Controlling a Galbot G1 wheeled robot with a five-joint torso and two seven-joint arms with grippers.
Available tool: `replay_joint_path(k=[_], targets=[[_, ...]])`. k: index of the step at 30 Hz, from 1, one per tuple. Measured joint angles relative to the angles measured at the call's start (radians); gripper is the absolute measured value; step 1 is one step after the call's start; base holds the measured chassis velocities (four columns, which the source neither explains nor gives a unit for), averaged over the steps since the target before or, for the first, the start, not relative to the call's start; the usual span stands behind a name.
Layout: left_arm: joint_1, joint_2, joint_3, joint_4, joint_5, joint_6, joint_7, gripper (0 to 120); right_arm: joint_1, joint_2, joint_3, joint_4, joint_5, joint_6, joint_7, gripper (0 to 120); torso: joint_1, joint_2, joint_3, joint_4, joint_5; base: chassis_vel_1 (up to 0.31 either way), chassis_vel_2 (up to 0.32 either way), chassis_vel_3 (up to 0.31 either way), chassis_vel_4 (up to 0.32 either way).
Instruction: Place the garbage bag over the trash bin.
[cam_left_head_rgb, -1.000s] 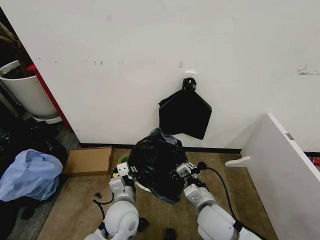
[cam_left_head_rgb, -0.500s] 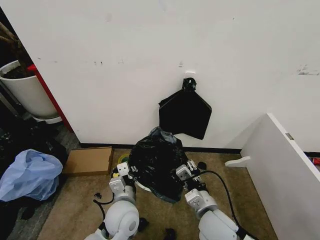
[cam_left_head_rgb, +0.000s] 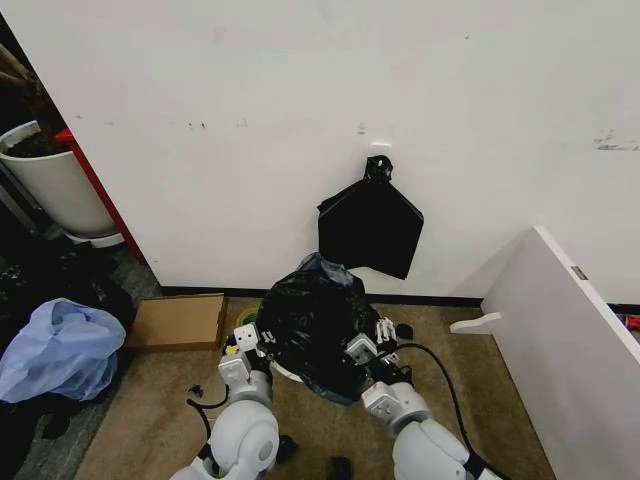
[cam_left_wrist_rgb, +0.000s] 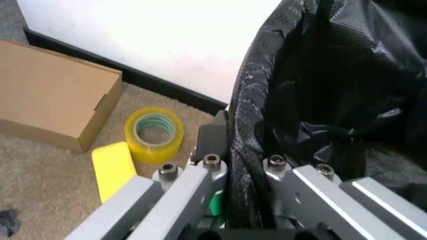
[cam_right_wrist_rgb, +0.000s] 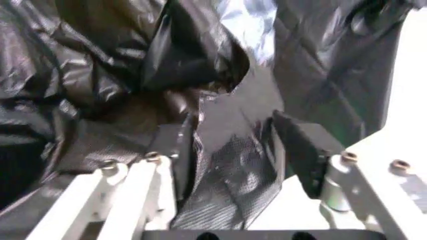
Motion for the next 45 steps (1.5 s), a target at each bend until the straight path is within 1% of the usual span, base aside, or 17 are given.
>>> replay_joint_path(k=[1, 3, 8, 9, 10, 11, 12, 19, 24, 25, 27, 30, 32, 33, 36, 40, 45], targets=[[0.000, 0.000, 0.000, 0.000, 0.000, 0.000, 0.000, 1, 0.000, 0.000, 0.000, 0.000, 0.000, 0.000, 0.000, 41, 0.000, 0.000, 0.000, 0.0000, 0.0000, 0.000, 0.000, 0.000, 0.000], [0.001, 0.000, 0.001, 0.001, 0.000, 0.000, 0.000, 1, 0.002, -0.001, 0.000, -0.003, -0.020, 0.006, 0.000, 32, 0.000, 0.000, 0.000, -0.0001, 0.0000, 0.000, 0.000, 0.000, 0.000], [0.004, 0.002, 0.003, 0.000, -0.001, 0.000, 0.000, 1, 0.002, -0.006, 0.010, -0.012, -0.030, -0.001, 0.013, 12, 0.000, 0.000, 0.000, -0.0001, 0.0000, 0.000, 0.000, 0.000, 0.000], [0.004, 0.002, 0.003, 0.000, -0.001, 0.000, 0.000, 1, 0.002, -0.006, 0.010, -0.012, -0.030, -0.001, 0.013, 12, 0.000, 0.000, 0.000, -0.0001, 0.0000, 0.000, 0.000, 0.000, 0.000], [0.004, 0.003, 0.004, -0.001, -0.001, 0.000, 0.000, 1, 0.003, -0.007, 0.013, -0.014, -0.030, -0.006, 0.018, 7, 0.000, 0.000, 0.000, -0.0001, 0.0000, 0.000, 0.000, 0.000, 0.000], [0.004, 0.004, 0.004, -0.002, -0.001, 0.000, 0.000, 1, 0.005, -0.007, 0.016, -0.015, -0.029, -0.010, 0.022, 5, 0.000, 0.000, 0.000, -0.0001, 0.0000, 0.000, 0.000, 0.000, 0.000], [0.004, 0.004, 0.004, -0.003, -0.001, -0.001, 0.000, 1, 0.007, -0.007, 0.021, -0.015, -0.028, -0.013, 0.026, 0, 0.000, 0.000, 0.000, -0.0001, 0.0000, 0.000, 0.000, 0.000, 0.000], [0.011, 0.010, -0.001, -0.004, -0.002, -0.021, 0.016, 1, 0.004, -0.003, 0.053, -0.016, 0.042, 0.002, 0.061, 0, 0.000, 0.000, 0.000, -0.0001, 0.0000, 0.000, 0.000, 0.000, 0.000], [0.016, 0.018, -0.020, -0.010, -0.050, -0.091, 0.078, 1, -0.014, 0.010, 0.123, -0.026, 0.230, 0.031, 0.101, 0, 0.000, 0.000, 0.000, -0.0001, 0.0000, 0.000, 0.000, 0.000, 0.000], [0.016, 0.018, -0.020, -0.010, -0.050, -0.091, 0.078, 1, -0.014, 0.010, 0.123, -0.026, 0.230, 0.031, 0.101, 0, 0.000, 0.000, 0.000, -0.0001, 0.0000, 0.000, 0.000, 0.000, 0.000], [0.015, 0.026, -0.030, -0.013, -0.089, -0.134, 0.131, 1, -0.013, 0.008, 0.155, -0.051, 0.314, 0.073, 0.107, 0, 0.000, 0.000, 0.000, -0.0001, 0.0000, 0.000, 0.000, 0.000, 0.000], [0.017, 0.035, -0.038, -0.017, -0.124, -0.169, 0.189, 1, -0.009, -0.007, 0.182, -0.080, 0.379, 0.148, 0.101, 0, 0.000, 0.000, 0.000, -0.0001, 0.0001, 0.000, 0.000, 0.000, 0.000], [0.021, 0.041, -0.044, -0.020, -0.166, -0.183, 0.228, 1, -0.009, -0.021, 0.194, -0.095, 0.431, 0.213, 0.087, 0, 0.000, 0.000, 0.000, -0.0001, 0.0001, 0.000, 0.000, 0.000, 0.000], [0.021, 0.041, -0.044, -0.020, -0.166, -0.183, 0.228, 1, -0.009, -0.021, 0.194, -0.095, 0.431, 0.213, 0.087, 0, 0.000, 0.000, 0.000, -0.0001, 0.0001, 0.000, 0.000, 0.000, 0.000], [0.023, 0.042, -0.055, -0.024, -0.234, -0.193, 0.264, 1, -0.017, -0.031, 0.209, -0.106, 0.513, 0.301, 0.068, 0, 0.000, 0.000, 0.000, -0.0002, 0.0001, 0.000, 0.000, 0.000, 0.000], [0.013, 0.040, -0.064, -0.024, -0.316, -0.195, 0.260, 1, -0.032, -0.031, 0.216, -0.118, 0.542, 0.370, 0.053, 0, 0.000, 0.000, 0.000, 0.0000, 0.0000, 0.000, 0.000, 0.000, 0.000], [-0.003, 0.034, -0.070, -0.020, -0.356, -0.193, 0.225, 1, -0.054, -0.031, 0.215, -0.119, 0.538, 0.388, 0.043, 0, 0.000, 0.000, 0.000, -0.0001, 0.0000, 0.000, 0.000, 0.000, 0.000]])
